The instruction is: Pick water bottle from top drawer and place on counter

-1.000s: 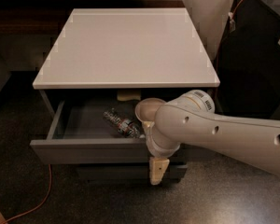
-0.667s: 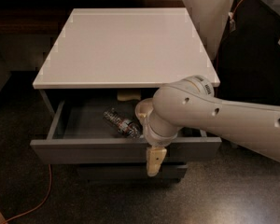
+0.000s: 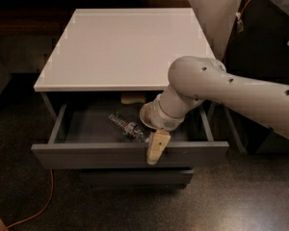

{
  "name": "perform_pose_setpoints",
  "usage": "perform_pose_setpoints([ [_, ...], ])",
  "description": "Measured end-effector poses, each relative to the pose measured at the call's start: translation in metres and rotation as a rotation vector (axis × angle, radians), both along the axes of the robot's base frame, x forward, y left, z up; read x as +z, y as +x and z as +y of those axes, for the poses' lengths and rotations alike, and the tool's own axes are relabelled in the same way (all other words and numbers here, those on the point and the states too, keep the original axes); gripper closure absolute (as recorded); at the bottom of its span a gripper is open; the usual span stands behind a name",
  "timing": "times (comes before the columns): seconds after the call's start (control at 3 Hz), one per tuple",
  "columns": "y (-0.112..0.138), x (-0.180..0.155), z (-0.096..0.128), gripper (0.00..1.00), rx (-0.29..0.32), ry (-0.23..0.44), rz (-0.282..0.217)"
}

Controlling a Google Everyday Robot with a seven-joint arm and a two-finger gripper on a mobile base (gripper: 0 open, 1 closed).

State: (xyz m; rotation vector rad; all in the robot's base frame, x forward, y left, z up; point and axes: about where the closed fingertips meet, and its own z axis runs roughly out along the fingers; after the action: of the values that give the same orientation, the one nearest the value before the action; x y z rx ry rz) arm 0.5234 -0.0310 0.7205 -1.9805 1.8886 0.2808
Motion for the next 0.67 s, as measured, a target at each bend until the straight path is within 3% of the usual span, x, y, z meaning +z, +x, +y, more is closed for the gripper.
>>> perform_pose_setpoints([
  [0.33,0.014,0.011,0.015,0.00,-0.103,0.051,0.064],
  [0.67,0.024,0.021,0.033,0.00,-0.201,0.059,0.077],
])
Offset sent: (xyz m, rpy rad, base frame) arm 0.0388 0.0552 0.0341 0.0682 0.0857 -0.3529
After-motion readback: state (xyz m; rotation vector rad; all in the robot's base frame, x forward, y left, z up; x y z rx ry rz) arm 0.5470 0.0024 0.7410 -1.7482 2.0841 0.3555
